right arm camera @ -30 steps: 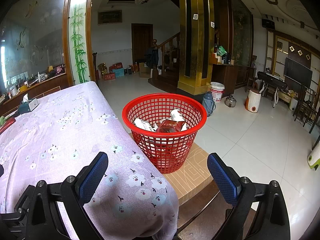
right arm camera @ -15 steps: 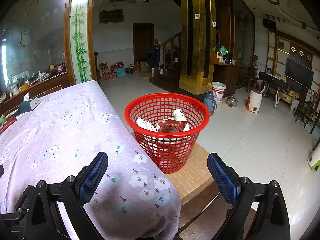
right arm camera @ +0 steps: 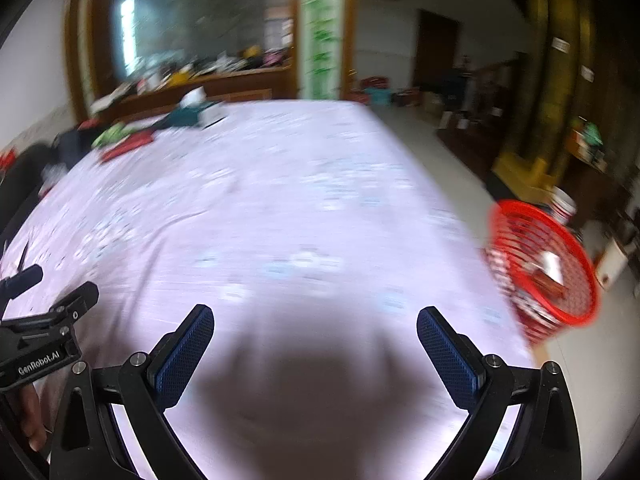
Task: Collect trash
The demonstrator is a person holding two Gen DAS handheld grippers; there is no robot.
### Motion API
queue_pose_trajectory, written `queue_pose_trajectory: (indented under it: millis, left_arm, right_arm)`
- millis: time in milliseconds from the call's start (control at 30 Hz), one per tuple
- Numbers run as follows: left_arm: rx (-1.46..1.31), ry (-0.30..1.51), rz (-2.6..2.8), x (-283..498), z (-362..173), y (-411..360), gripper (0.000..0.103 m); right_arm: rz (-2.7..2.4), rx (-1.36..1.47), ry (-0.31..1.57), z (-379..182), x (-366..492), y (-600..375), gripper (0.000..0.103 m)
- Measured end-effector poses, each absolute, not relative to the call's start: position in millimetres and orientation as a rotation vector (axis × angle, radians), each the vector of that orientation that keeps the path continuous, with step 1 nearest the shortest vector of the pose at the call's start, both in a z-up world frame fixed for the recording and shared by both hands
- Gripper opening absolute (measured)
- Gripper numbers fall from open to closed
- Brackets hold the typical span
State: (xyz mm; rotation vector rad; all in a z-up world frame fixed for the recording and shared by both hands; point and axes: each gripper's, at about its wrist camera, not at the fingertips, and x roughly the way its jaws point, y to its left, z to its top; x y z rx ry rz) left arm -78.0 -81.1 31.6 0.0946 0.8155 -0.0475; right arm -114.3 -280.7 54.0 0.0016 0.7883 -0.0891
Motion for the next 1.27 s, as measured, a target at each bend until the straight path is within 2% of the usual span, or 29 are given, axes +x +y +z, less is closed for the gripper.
queue_pose_trajectory:
  millis: [400, 600, 700, 1267]
  left_arm:
    - [-0.022, 1.002, -0.055, -30.6, 2.2, -12.0, 0.099]
    - [0.023, 1.008, -0.060, -14.7, 1.6, -15.1, 0.099]
    - [0.022, 1.017, -0.066, -6.1, 1.4, -14.4, 0.103]
    - [0.033, 1.002, -0.090, 5.2, 1.1, -10.6, 0.103]
  right_arm:
    - [-0.117, 0.145, 1.030, 1.5, -19.5, -236.7, 0.102]
    - [-0.174, 0.078, 1.041, -2.9, -1.7, -226.6, 0.103]
    - [-0.182, 0.078, 1.029, -1.9, 7.0, -226.1, 0.103]
    - [-0.202, 0.084, 1.018, -1.2, 13.6, -224.3, 0.103]
